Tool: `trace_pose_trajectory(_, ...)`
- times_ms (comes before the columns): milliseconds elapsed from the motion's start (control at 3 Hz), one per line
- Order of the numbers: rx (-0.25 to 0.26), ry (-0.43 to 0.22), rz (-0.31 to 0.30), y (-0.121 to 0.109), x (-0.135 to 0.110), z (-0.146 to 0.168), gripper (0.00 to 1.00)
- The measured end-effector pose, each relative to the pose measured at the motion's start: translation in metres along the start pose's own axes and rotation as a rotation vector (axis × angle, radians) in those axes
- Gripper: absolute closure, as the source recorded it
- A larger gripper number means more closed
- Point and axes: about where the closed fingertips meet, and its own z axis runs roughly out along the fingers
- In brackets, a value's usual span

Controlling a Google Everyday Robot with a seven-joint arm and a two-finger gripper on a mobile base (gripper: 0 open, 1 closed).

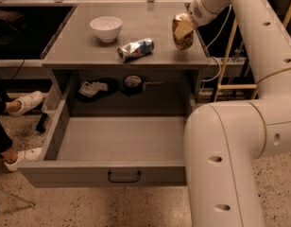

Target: Pick orange can from top drawer and place on counter

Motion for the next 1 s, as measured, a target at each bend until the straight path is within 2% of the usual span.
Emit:
trace_pose_trajectory(333, -0.070, 0.042, 0.031, 0.0101, 0.0203, 0.0186, 1.00)
trace_pose_trajectory(667, -0.070, 0.042, 0.031, 0.0096, 0.0182, 0.0158, 0.81)
trace_pose_trajectory(1000, -0.070, 0.042, 0.030, 0.0110, 0.0185, 0.0154, 0.58)
